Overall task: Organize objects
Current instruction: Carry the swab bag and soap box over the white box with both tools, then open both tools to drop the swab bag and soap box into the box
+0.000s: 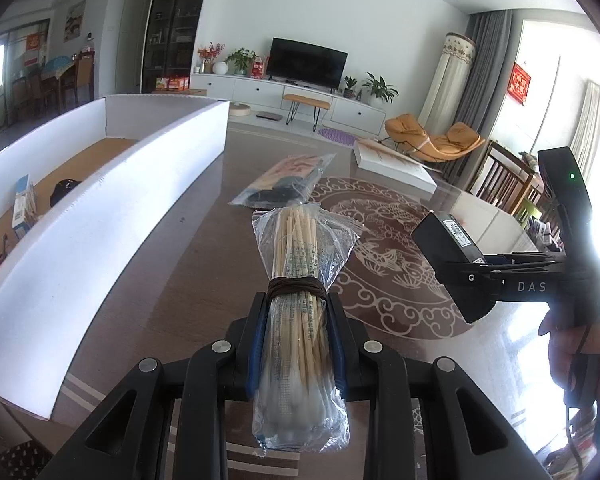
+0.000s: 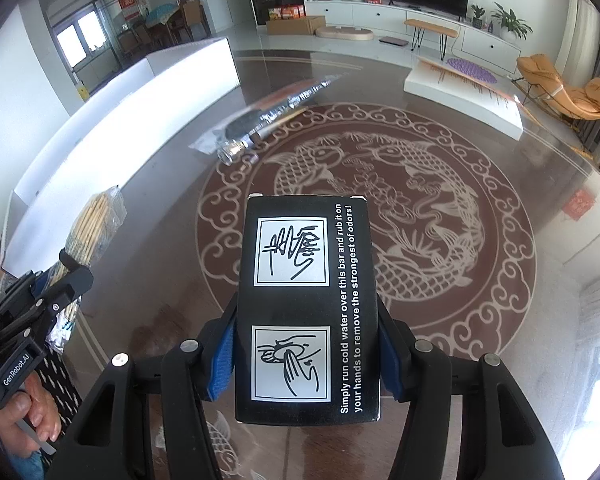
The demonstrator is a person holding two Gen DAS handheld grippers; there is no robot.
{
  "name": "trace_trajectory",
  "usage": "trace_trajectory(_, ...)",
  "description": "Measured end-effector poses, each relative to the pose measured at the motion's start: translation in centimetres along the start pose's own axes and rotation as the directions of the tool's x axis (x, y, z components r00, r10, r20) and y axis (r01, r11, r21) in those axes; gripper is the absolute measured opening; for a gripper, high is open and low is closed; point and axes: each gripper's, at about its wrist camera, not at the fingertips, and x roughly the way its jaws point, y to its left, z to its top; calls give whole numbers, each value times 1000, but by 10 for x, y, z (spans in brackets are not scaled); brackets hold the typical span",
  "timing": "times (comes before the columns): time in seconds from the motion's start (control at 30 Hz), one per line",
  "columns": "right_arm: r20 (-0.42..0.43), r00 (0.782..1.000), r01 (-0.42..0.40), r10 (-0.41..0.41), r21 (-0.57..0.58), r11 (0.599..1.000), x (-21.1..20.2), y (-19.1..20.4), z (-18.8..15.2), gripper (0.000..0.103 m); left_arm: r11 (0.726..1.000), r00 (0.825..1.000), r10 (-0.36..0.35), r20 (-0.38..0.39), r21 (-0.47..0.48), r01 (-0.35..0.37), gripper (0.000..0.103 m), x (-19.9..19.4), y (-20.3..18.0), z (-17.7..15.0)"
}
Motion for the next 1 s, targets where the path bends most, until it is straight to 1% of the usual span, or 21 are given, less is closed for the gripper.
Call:
trace_trajectory(0.07,53,997,-48,49,-26,999,-8,28,27,59,998,999,16,51,-62,-13,28,-25,23,18)
trace_trajectory(0.13,93,990,-103,109,-65,993,-11,63,54,59,992,993,56,107,-118,-43,28,-51,51,41)
trace_trajectory(0.2,123,977,-159,172,-111,981,-11,103,80,59,979,982,119,145,-182,-92,28,-72,85,65)
trace_trajectory(0.27,145,958,-224,246,-150,963,-7,148,105,59,956,968,201,150,-247,-160,28,-82,123,85)
trace_trajectory(0.33,152,944,-262,294,-198,945,2,193,126,59,928,957,270,109,-295,-228,28,-83,161,95)
trace_trajectory(0.37,152,940,-269,305,-222,937,8,215,134,59,913,949,304,88,-310,-264,28,-79,177,100)
trace_trajectory(0.4,147,938,-273,313,-243,931,16,235,141,59,897,937,345,58,-313,-311,28,-74,191,103)
trace_trajectory(0.47,121,943,-267,310,-278,922,35,272,150,59,871,920,389,-38,-308,-382,28,-55,216,106)
trace_trajectory(0.5,102,948,-261,302,-293,920,47,288,151,59,857,911,400,-95,-313,-409,31,-46,228,103)
trace_trajectory(0.53,77,955,-250,285,-306,919,60,302,151,59,844,899,410,-152,-311,-437,35,-35,238,102)
trace_trajectory(0.57,50,964,-234,262,-315,920,72,313,150,60,831,883,419,-211,-303,-467,53,-25,246,100)
trace_trajectory(0.6,33,969,-223,245,-316,922,82,320,148,63,818,866,431,-256,-294,-494,80,-16,252,99)
trace_trajectory(0.63,25,972,-215,234,-312,925,89,322,146,67,806,849,448,-279,-284,-519,89,-11,256,97)
trace_trajectory(0.67,33,972,-211,231,-305,929,91,322,142,75,798,839,468,-276,-276,-536,93,-11,257,95)
trace_trajectory(0.7,54,970,-210,236,-296,932,88,318,138,79,796,838,478,-262,-273,-540,93,-12,257,93)
trace_trajectory(0.73,79,967,-209,241,-290,934,84,313,133,82,799,843,476,-250,-277,-533,93,-13,256,90)
trace_trajectory(0.8,129,964,-186,231,-291,938,72,296,122,92,807,857,462,-227,-294,-512,93,-13,253,84)
trace_trajectory(0.83,152,964,-166,218,-296,941,66,286,115,94,810,861,466,-203,-294,-508,93,-17,249,80)
trace_trajectory(0.9,186,965,-123,185,-303,945,57,261,98,98,811,862,483,-155,-293,-507,93,-26,237,75)
trace_trajectory(0.93,201,966,-95,161,-303,948,54,244,88,99,819,870,477,-124,-297,-491,93,-32,228,72)
trace_trajectory(1.0,218,971,-29,95,-289,957,50,205,63,99,851,896,440,-54,-293,-436,93,-44,202,65)
